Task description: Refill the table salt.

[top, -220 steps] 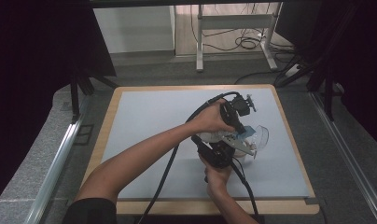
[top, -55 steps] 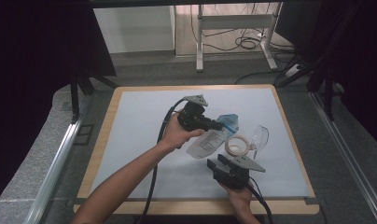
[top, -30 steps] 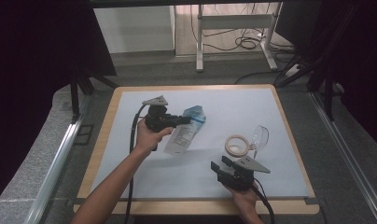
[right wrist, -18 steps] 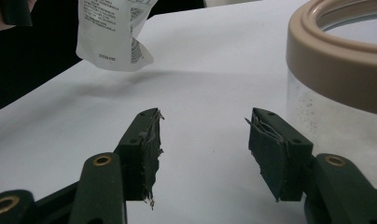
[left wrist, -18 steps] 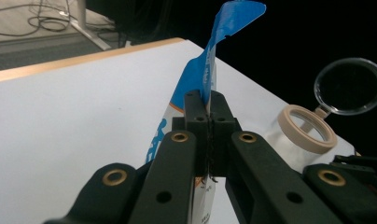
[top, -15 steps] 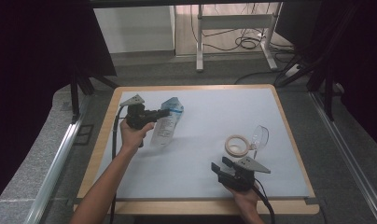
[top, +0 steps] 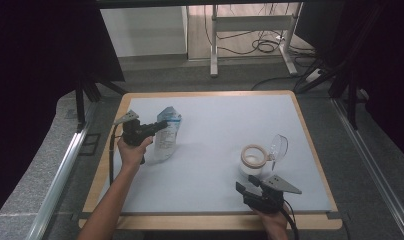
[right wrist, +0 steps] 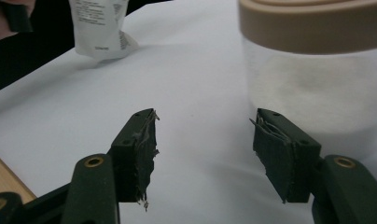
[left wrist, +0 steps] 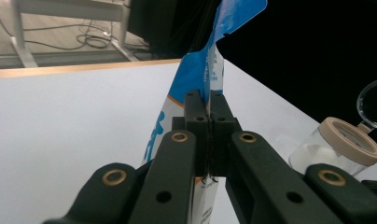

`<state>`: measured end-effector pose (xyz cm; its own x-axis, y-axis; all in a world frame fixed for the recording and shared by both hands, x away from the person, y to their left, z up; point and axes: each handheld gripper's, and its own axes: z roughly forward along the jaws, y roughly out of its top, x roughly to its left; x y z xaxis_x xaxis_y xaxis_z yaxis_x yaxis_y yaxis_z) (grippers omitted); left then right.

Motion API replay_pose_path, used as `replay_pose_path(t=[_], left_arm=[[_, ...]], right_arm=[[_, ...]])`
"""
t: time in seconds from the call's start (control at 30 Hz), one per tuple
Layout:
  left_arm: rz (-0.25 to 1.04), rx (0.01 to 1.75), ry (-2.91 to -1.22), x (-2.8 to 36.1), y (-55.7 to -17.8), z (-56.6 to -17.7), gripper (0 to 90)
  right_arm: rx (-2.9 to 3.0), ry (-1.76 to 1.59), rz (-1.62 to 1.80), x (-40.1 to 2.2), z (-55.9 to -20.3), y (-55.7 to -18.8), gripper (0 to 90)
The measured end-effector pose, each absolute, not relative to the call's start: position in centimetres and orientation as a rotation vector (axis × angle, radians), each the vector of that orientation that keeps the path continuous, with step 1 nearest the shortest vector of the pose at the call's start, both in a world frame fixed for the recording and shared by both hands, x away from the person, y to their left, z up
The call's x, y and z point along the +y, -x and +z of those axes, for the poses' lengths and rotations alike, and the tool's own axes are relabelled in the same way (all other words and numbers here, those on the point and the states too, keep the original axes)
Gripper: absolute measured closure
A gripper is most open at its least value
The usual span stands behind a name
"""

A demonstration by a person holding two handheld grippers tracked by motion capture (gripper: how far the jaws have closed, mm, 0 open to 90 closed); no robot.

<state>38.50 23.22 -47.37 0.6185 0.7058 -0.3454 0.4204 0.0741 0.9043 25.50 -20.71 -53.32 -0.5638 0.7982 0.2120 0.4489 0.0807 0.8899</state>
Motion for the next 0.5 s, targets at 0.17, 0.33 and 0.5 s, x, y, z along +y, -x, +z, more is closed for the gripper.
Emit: replay_pose_path(t=[0.17,0.33,0.5], left_arm=[[0.32,0.976,-1.569,23.8,-37.7,-47.5,89.7],[0.335,0.978,-1.569,24.2,-37.3,-47.6,89.2],[0.358,0.975,-1.579,24.2,-37.1,-47.6,88.4]], right_arm=[[2.01,-1.264,1.469,-21.9,-53.2,-25.6,39.3],[2.0,-1.28,1.451,-22.7,-53.3,-25.8,38.8],[1.994,-1.287,1.436,-23.0,-53.5,-26.0,38.6]])
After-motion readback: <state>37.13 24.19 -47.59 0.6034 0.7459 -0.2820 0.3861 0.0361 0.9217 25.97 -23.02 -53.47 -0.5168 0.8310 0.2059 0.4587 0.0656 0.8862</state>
